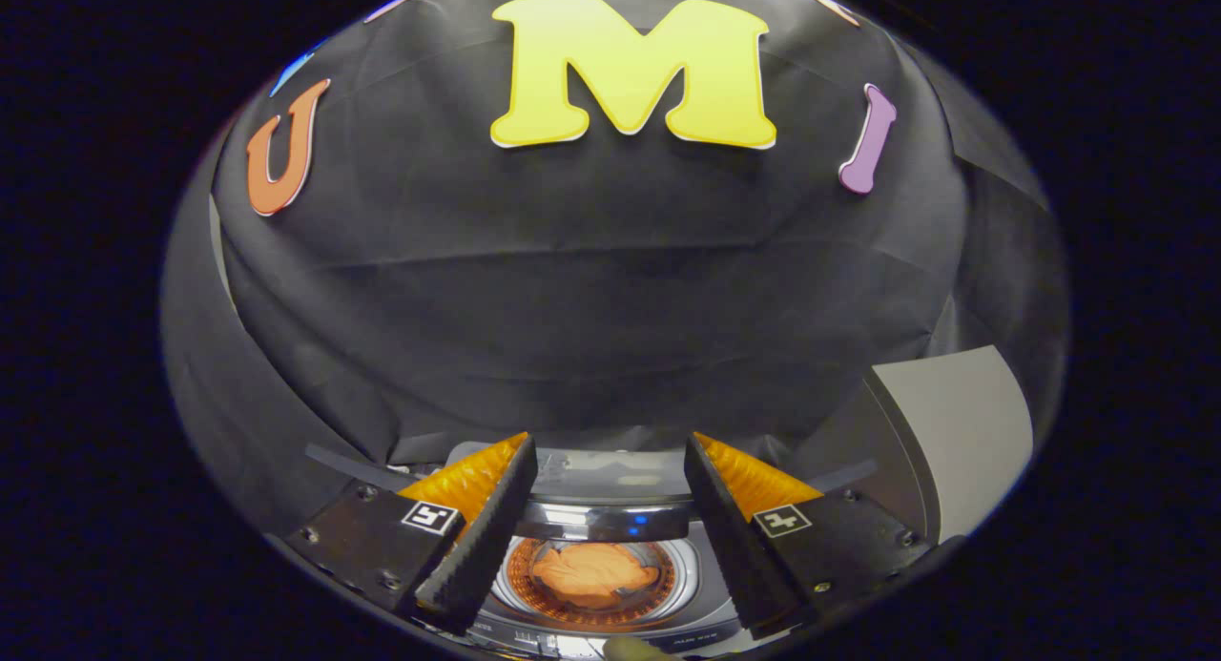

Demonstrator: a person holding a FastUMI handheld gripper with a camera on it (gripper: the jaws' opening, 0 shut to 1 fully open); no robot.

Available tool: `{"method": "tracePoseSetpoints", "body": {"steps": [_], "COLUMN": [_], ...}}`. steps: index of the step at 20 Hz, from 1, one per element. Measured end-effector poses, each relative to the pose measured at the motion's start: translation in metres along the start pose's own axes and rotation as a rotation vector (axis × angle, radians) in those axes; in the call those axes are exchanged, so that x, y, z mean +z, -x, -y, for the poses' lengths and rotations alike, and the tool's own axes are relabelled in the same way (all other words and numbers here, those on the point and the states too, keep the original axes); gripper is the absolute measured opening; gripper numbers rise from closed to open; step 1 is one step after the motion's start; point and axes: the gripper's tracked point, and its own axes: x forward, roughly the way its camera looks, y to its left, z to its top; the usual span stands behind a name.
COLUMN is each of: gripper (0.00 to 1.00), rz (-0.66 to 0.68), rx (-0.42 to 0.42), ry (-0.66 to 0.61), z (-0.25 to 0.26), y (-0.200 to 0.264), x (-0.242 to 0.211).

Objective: Put the clothes into the washing machine and then close the washing machine lid.

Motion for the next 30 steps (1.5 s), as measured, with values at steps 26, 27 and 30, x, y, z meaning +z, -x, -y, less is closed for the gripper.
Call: {"method": "tracePoseSetpoints", "body": {"steps": [26,27,30], "gripper": [0.97,0.97,0.97], "rz": [-0.122,-0.123,-0.140], "rx": [0.055,0.056,0.063], "ry": [0.054,0.059,0.057], "z": [0.003,0.004,0.006], "y": [0.040,0.042,0.049], "x": [-0.082,-0.083,-0.089]}}
